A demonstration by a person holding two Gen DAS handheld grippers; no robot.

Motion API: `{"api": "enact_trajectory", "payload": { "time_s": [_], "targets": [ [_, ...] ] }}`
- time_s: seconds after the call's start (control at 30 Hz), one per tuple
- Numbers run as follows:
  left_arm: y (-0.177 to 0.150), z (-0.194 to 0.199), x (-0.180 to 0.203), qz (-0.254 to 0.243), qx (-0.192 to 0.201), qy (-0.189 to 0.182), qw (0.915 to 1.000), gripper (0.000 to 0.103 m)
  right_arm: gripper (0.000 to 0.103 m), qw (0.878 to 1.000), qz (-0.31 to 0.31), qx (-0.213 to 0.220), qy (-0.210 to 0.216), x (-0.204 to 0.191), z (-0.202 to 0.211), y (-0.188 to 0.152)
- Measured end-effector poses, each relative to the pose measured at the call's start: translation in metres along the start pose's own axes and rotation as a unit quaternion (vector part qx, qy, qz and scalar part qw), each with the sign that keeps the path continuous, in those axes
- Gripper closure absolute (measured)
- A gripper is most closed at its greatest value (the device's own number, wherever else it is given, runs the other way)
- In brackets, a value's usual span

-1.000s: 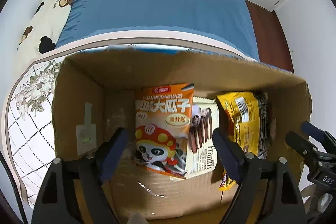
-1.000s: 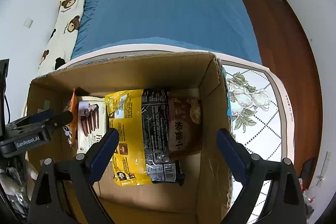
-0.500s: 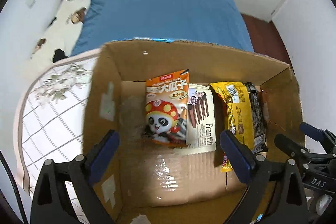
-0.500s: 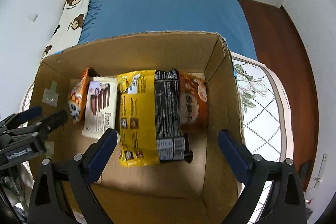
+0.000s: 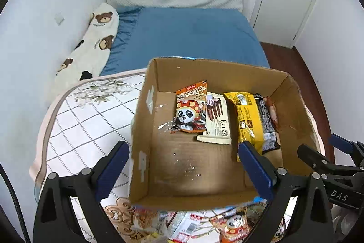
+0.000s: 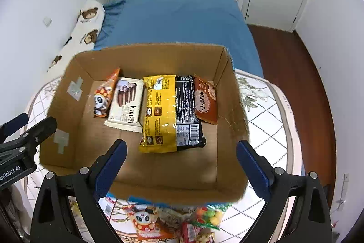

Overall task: Organize snacks
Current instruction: 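Lift both tools out of the box toward the remaining snacks, then grasp red panda snack bag with left tool while right tool grasps yellow panda bag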

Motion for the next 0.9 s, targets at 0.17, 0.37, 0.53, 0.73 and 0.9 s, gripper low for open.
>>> {"api": "enact_trajectory", "payload": {
  "time_s": [0.17, 0.37, 0.53, 0.73, 0.9],
  "targets": [
    [-0.006, 0.036, 0.001, -0.001, 0.028, -0.002, 0.9996, 0.005, 0.004, 0.999, -0.008, 0.029, 0.011, -0.004, 0.041, -0.011],
    [-0.025, 0.06, 0.009, 0.001, 0.037, -0.01, 0.9993, 0.005, 0.004, 0.998, -0.022, 0.039, 0.037, -0.008, 0.076, -0.035],
    [-0.069, 0.053, 0.016, -0.016, 0.006, -0.004, 0.9998, 0.005, 0.004, 0.998, -0.04, 0.005, 0.05, -0.001, 0.072, -0.078],
    [-0.157, 0.002, 0.035, -0.025, -0.118, -0.019, 0.9925, 0.005, 0.004, 0.993, -0.077, -0.08, 0.038, 0.03, 0.026, -0.158],
    [-0.199, -0.038, 0.056, 0.011, -0.184, -0.046, 0.9818, 0.005, 0.004, 0.975, -0.183, -0.119, 0.05, 0.062, 0.005, -0.221]
  ]
}}
Point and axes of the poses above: each gripper's, at about its wrist camera, not at the fingertips, and z roughly against the way its jaws point, x to its right, y to its top, the point moved 10 cm from there along -z, roughly the way its jaws point, and after that the axes turned 5 degrees about x, right-handed, at the moved point
